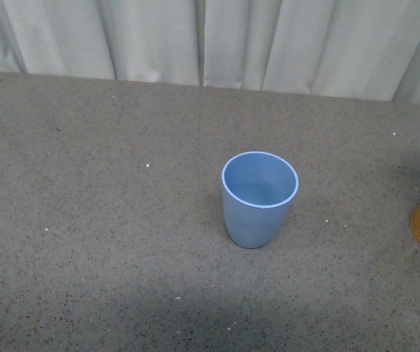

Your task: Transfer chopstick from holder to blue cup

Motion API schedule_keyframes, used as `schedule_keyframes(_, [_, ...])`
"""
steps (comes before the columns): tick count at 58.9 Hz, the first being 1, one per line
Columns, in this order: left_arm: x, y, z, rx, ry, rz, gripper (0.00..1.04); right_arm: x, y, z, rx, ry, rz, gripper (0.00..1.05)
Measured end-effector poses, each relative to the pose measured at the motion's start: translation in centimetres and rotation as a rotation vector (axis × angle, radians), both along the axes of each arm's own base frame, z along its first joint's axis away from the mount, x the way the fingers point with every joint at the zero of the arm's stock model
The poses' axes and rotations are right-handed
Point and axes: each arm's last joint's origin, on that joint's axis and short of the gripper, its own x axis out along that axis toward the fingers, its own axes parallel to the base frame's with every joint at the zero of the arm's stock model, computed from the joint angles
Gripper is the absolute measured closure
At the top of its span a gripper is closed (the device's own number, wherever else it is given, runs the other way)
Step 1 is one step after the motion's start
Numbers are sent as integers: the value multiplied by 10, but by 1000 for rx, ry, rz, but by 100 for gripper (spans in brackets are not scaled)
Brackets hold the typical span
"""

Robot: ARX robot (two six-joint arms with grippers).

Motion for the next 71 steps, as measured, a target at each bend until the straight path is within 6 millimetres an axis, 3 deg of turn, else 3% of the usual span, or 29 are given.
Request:
schedule_keyframes(16, [0,0,0,0,0,0,7,-5,9,-2,30,-2,32,102])
schedule_keyframes(40, [0,0,0,0,0,0,7,-14,12,27,61,-93,47,102])
schedule_keyframes(60, [0,0,0,0,0,0,7,-38,-3,97,60,-293,20,102])
schedule_keyframes(71, [0,0,0,0,0,0,7,-54,5,130,111,-401,45,102])
